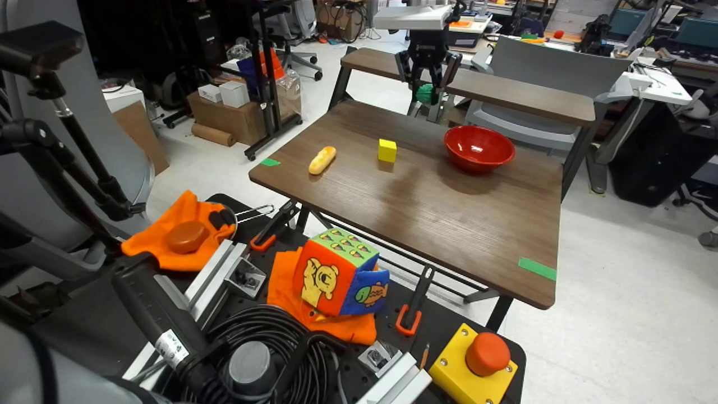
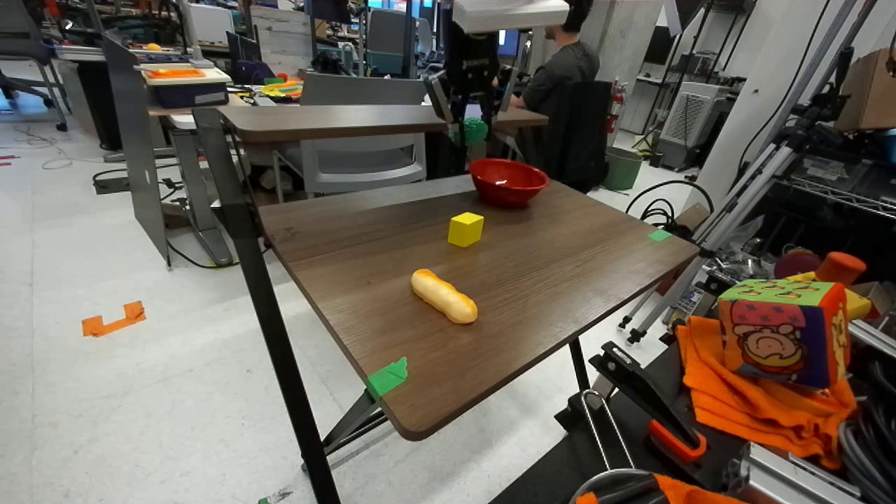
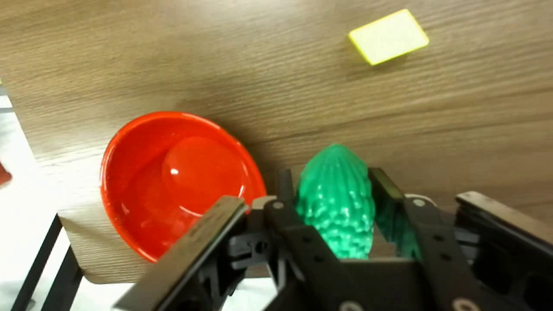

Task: Remove the green object from the red bowl

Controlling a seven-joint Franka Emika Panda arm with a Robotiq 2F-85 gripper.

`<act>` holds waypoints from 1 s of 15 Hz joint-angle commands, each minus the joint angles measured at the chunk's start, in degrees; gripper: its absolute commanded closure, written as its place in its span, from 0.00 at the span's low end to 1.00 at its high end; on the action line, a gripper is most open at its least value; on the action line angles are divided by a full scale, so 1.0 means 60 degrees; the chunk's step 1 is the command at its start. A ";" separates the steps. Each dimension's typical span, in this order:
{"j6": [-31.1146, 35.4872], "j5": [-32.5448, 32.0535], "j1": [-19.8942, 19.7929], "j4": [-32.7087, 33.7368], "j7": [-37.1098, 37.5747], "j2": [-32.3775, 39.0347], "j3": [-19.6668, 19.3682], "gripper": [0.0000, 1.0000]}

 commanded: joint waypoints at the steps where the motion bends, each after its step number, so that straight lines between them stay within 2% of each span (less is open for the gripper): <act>1: 0.0406 -0.0564 0.0194 -0.2334 -0.0376 -0.1423 0.0266 0.79; 5: 0.1059 -0.0844 0.0152 -0.4381 -0.0094 -0.2213 0.0370 0.79; 9: 0.3514 -0.0788 -0.0025 -0.6195 0.0820 -0.2765 0.0116 0.79; 11: 0.4651 -0.0962 0.0016 -0.6607 0.1175 -0.2706 -0.0188 0.79; 13: 0.5321 -0.1215 0.0197 -0.6753 0.1428 -0.2460 -0.0605 0.79; 15: 0.5215 -0.1748 0.0540 -0.6701 0.1814 -0.2169 -0.1165 0.79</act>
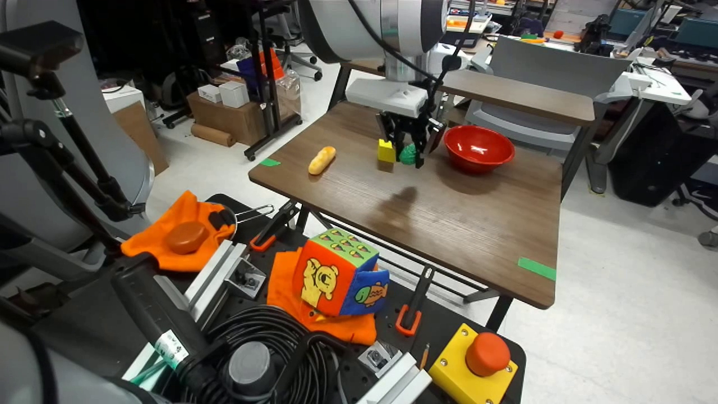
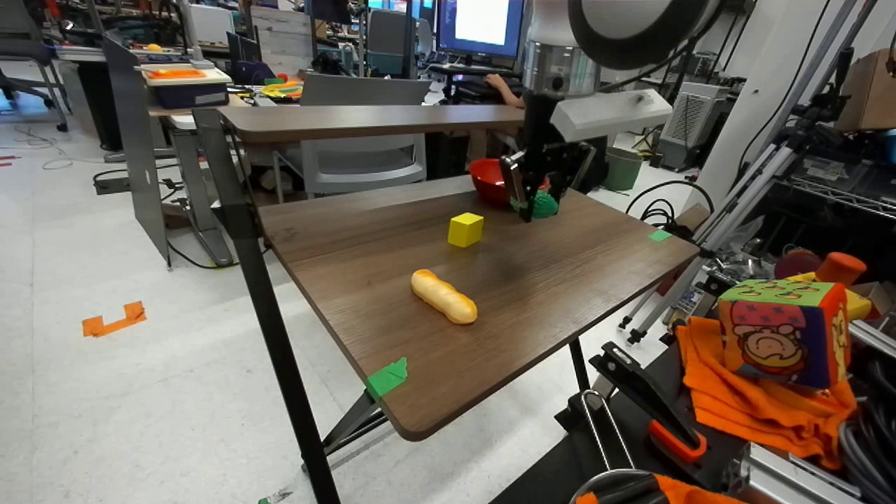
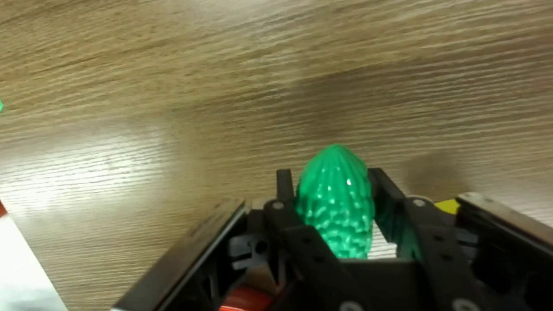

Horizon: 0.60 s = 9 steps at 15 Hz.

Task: Remove the green object from the red bowl

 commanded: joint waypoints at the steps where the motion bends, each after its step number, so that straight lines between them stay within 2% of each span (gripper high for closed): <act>1: 0.0271 -0.1063 0.0590 -0.0255 0.0805 0.0253 -0.0936 0.79; 4: -0.0214 -0.1730 0.0817 -0.0118 0.0916 0.0598 -0.1325 0.79; 9: -0.0700 -0.2405 0.1056 -0.0041 0.0793 0.0991 -0.1493 0.79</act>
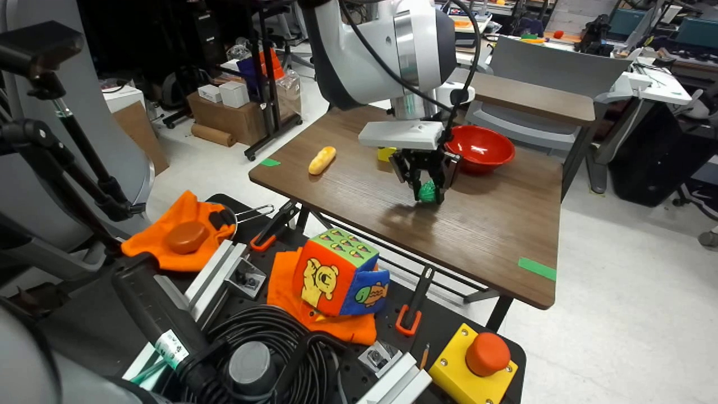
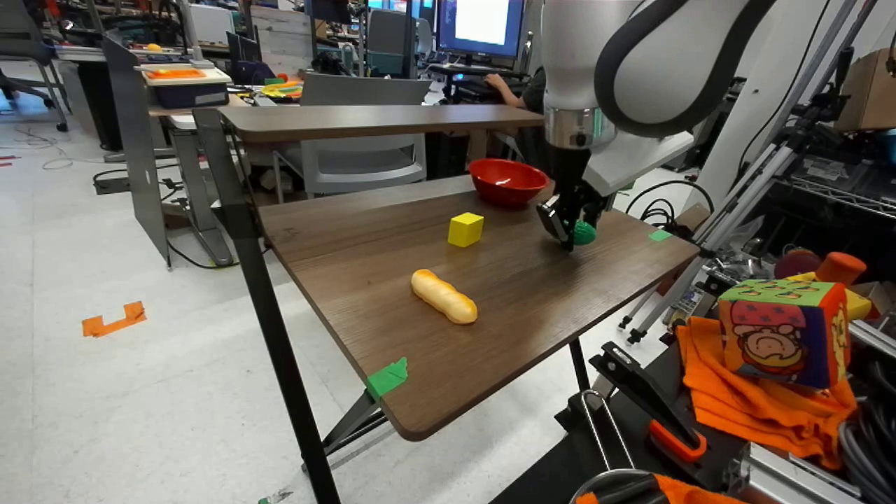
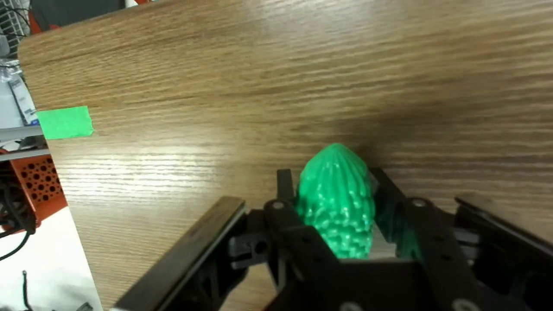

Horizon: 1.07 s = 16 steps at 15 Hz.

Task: Remove the green object from the red bowl

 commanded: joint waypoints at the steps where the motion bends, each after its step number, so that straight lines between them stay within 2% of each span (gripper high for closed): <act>1: -0.0576 -0.0636 0.0450 0.0122 0.0249 0.0195 -0.0324 0.29; 2: -0.0679 -0.0740 0.0483 0.0114 0.0293 0.0157 -0.0331 0.28; 6: -0.1179 -0.0521 0.0234 -0.0205 -0.0139 -0.0658 0.0043 0.02; 8: -0.1368 -0.0111 -0.0137 -0.0460 -0.0642 -0.1426 0.0408 0.00; 10: -0.1562 0.1226 -0.0887 -0.0666 -0.1466 -0.2340 0.1152 0.00; 11: -0.1229 0.0325 -0.0419 -0.0132 -0.0602 -0.1213 0.0726 0.00; 13: -0.1500 0.0846 -0.0867 -0.0298 -0.1099 -0.1931 0.1137 0.00; 16: -0.1520 0.0898 -0.1022 -0.0530 -0.1184 -0.2261 0.1242 0.00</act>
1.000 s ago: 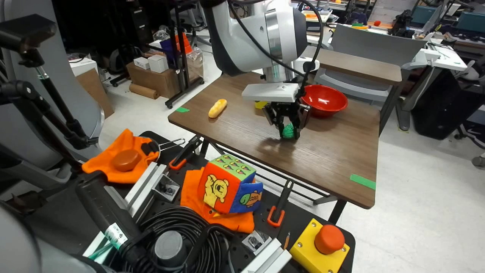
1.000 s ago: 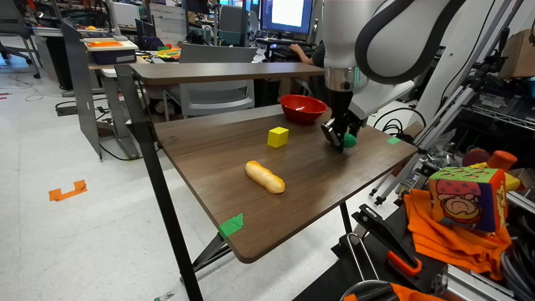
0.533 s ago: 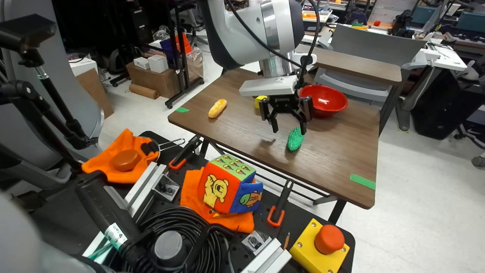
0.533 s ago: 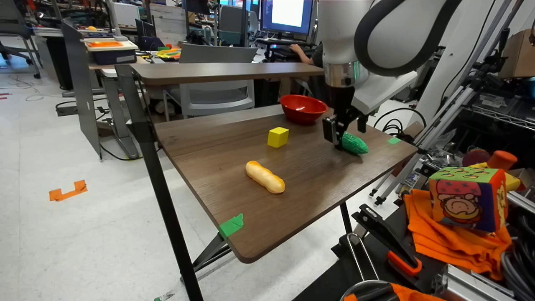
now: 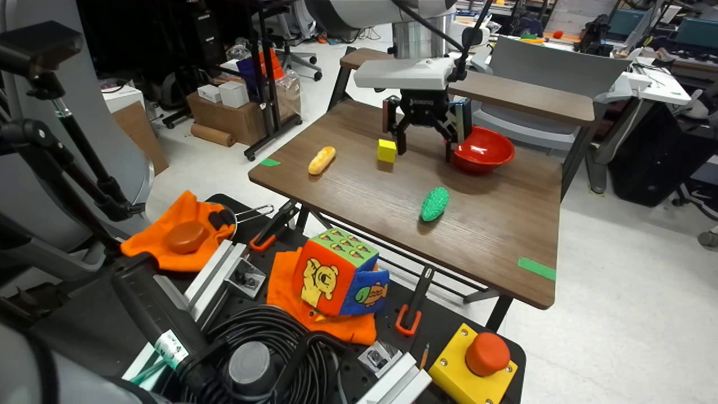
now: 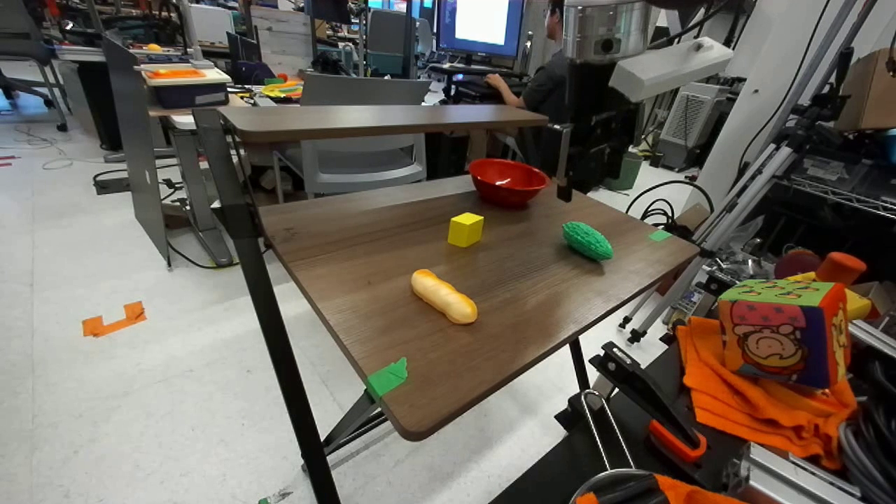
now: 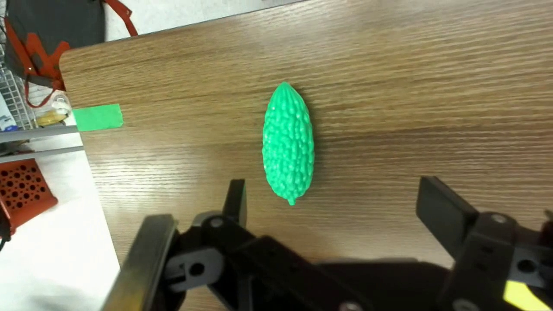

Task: Remove the green object from the red bowl

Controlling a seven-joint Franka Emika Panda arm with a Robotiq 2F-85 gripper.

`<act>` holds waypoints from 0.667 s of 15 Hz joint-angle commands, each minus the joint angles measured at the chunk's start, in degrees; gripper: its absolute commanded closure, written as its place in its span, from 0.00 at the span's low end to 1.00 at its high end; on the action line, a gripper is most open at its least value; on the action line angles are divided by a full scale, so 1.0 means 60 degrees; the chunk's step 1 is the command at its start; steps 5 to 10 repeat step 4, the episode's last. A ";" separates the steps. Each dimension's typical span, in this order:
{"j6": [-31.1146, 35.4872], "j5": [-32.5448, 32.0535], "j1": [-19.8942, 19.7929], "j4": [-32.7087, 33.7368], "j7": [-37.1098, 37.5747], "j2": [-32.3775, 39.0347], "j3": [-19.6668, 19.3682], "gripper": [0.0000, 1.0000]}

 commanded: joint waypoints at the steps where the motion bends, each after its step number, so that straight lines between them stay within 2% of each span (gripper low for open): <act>1: -0.0045 -0.0113 -0.0251 -0.0010 0.0072 -0.0004 0.0260 0.00; 10: -0.0045 -0.0110 -0.0246 -0.0051 0.0071 0.0001 0.0278 0.00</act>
